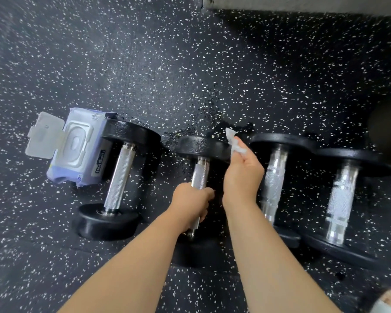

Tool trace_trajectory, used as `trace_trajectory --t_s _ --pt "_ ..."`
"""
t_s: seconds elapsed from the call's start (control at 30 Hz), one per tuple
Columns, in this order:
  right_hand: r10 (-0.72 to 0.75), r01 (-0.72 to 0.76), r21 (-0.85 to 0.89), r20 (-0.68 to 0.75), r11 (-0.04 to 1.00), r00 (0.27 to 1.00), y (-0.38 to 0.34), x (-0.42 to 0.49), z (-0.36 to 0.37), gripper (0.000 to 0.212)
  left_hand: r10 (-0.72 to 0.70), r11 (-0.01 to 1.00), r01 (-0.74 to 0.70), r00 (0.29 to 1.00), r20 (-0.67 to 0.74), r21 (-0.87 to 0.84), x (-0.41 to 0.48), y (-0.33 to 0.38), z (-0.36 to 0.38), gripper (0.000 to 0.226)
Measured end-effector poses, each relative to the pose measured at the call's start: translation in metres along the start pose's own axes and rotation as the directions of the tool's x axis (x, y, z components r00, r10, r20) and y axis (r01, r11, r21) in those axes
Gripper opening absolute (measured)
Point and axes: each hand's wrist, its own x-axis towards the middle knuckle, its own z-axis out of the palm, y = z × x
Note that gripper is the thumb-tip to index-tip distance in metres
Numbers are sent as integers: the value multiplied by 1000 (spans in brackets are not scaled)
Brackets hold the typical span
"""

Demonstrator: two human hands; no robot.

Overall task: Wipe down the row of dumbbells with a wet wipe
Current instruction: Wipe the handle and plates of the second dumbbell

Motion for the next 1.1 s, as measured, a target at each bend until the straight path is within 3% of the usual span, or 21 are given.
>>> trace_trajectory --t_s 0.07,0.13,0.2,0.27,0.4,0.5,0.6,0.67,0.73,0.8,0.9,1.0,1.1 --pt "130 -135 141 43 981 991 -1 6 1 41 -8 1000 8 1000 -9 -13 4 -1 -4 22" --pt "159 -163 106 40 981 986 -6 0 2 43 58 996 -49 993 -106 79 2 -1 -3 22" --pt "61 -60 -25 61 998 996 -9 -15 4 35 193 931 -93 947 -257 354 -4 1 -2 24" --pt "-78 101 -158 144 982 987 -8 -32 9 40 283 875 -107 905 -318 473 -9 4 -3 23" --pt "-277 362 -321 281 875 919 5 -49 18 46 292 910 -171 910 -293 377 -1 3 -16 20" --pt "-312 377 -308 240 873 919 6 -41 18 43 264 940 -169 912 -315 298 0 1 -18 25" --pt "-177 198 -167 135 966 975 5 -25 12 38 299 931 -216 914 -276 293 -9 -3 -13 31" --pt "44 -57 102 127 993 991 0 -14 5 32 314 931 -249 920 -235 267 -11 -4 -13 35" --pt "314 -371 375 205 850 927 -8 -5 -2 25 326 930 -275 924 -202 242 -12 -3 -13 35" --pt "417 -492 450 262 745 870 -15 -2 -6 27 323 936 -285 928 -185 205 -14 0 -12 32" --pt "294 -365 409 228 837 928 -24 -16 -2 28 315 939 -273 927 -206 208 -16 7 -10 28" --pt "91 -126 204 171 971 981 -27 -38 0 35 288 954 -259 933 -216 153 -14 11 -9 31" --pt "-71 58 65 229 996 971 -20 -42 1 32 255 967 -244 950 -182 80 -16 11 -10 33"
